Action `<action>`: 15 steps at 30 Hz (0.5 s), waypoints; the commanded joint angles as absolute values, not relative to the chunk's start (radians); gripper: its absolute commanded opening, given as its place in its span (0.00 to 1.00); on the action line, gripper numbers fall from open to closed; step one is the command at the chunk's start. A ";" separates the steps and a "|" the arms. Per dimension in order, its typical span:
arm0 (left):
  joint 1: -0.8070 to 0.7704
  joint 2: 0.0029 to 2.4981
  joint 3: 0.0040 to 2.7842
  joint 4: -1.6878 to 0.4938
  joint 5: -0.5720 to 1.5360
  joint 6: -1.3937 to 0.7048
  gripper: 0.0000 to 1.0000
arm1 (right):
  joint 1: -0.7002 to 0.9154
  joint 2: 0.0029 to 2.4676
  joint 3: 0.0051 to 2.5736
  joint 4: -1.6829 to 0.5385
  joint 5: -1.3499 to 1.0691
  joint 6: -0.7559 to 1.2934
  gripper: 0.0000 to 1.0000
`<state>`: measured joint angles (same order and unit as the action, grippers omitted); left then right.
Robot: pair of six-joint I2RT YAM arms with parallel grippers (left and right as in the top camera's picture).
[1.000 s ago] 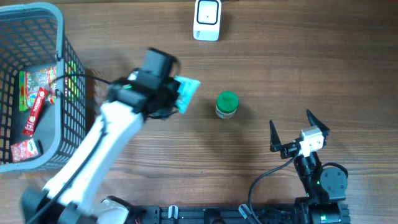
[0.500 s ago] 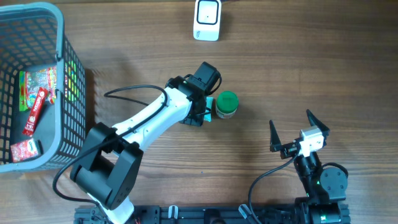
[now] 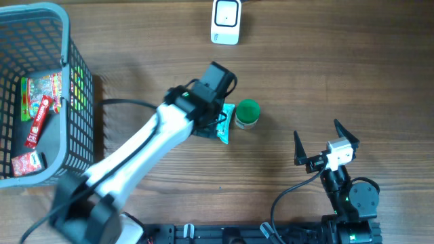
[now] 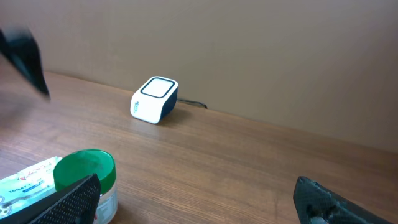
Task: Scan the item barcode
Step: 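Carry the wipes pack with the left gripper and place it beside the jar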
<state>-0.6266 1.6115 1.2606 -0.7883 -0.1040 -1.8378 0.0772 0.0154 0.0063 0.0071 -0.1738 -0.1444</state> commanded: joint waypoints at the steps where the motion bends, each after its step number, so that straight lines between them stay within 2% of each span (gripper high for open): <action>1: -0.624 1.413 1.262 -0.809 -0.273 -1.700 1.00 | 0.081 0.010 0.005 0.010 -0.157 -0.155 1.00; 8: -0.545 1.063 1.262 -0.834 -0.589 -1.362 1.00 | 0.081 0.010 0.005 0.010 -0.157 -0.155 1.00; 11: -0.422 0.949 1.262 -0.834 -0.652 -1.227 1.00 | 0.081 0.010 0.005 0.010 -0.157 -0.155 1.00; 15: -0.199 0.846 1.262 -0.834 -0.649 -1.155 1.00 | 0.081 0.010 0.005 0.010 -0.157 -0.155 1.00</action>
